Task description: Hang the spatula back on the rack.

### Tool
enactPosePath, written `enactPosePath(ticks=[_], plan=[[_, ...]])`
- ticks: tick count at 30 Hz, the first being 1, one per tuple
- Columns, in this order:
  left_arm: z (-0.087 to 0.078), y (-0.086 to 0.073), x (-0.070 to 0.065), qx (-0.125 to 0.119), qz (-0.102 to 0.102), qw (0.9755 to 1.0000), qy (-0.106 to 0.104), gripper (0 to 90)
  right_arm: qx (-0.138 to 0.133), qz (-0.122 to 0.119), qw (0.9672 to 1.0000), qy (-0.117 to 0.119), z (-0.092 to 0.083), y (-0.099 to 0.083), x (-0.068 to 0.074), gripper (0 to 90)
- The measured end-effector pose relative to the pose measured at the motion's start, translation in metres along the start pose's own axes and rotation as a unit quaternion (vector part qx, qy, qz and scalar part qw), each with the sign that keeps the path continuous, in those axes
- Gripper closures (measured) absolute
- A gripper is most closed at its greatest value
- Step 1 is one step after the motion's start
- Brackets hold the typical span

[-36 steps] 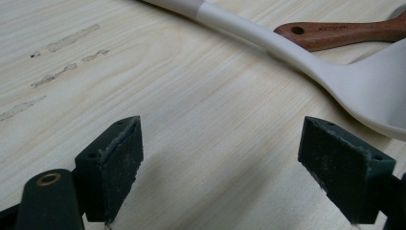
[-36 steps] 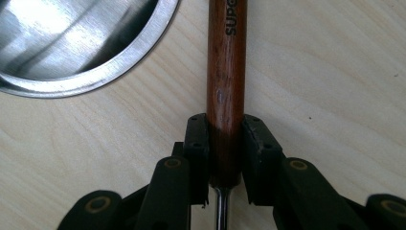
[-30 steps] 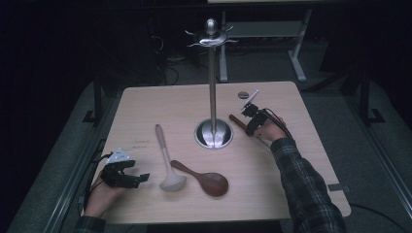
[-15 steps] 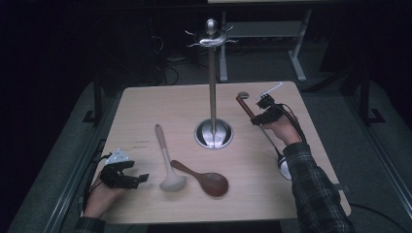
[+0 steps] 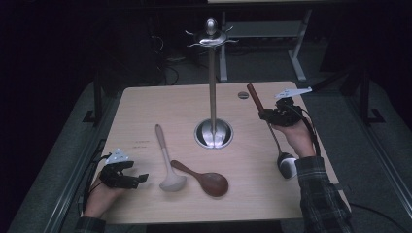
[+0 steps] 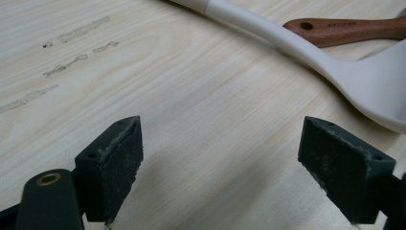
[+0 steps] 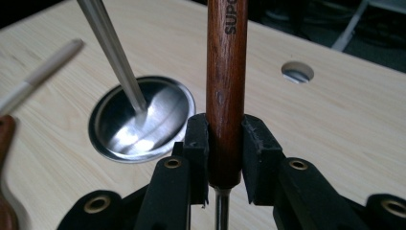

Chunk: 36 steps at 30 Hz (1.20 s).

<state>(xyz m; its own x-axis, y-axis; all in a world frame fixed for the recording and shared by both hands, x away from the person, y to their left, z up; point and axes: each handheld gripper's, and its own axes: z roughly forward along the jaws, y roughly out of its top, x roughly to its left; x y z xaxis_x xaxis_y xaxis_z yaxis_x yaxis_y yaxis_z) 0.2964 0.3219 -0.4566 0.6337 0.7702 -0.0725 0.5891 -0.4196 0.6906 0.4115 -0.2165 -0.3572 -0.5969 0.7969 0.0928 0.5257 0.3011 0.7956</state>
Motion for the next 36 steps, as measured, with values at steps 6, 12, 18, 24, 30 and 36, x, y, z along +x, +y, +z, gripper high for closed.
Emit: enactPosePath(ticks=[6, 12, 18, 24, 30, 36], plan=[[0.001, 0.0, 0.0, -0.002, -0.001, 1.0, -0.002, 15.0, -0.038, 0.001, 0.9992, 0.012, -0.013, 0.0, -0.001, 73.7], [0.001, 0.0, 0.0, -0.006, -0.002, 1.0, -0.004, 15.0, -0.087, 0.0, 0.9956, 0.033, -0.028, 0.006, 0.003, 73.7], [0.0, 0.0, -0.001, -0.009, -0.006, 0.9999, -0.004, 15.0, -0.128, -0.008, 0.9905, 0.049, -0.043, 0.012, 0.01, 73.7], [0.0, 0.001, 0.0, -0.003, 0.0, 1.0, -0.003, 15.0, -0.143, -0.016, 0.9879, 0.057, -0.048, 0.016, 0.014, 73.6], [-0.001, 0.0, 0.0, -0.006, -0.003, 1.0, 0.002, 15.0, -0.169, -0.026, 0.9821, 0.079, -0.055, 0.031, 0.017, 73.6], [0.0, 0.001, -0.001, -0.005, -0.004, 1.0, 0.001, 15.0, -0.189, -0.046, 0.9763, 0.096, -0.06, 0.052, 0.021, 73.6]])
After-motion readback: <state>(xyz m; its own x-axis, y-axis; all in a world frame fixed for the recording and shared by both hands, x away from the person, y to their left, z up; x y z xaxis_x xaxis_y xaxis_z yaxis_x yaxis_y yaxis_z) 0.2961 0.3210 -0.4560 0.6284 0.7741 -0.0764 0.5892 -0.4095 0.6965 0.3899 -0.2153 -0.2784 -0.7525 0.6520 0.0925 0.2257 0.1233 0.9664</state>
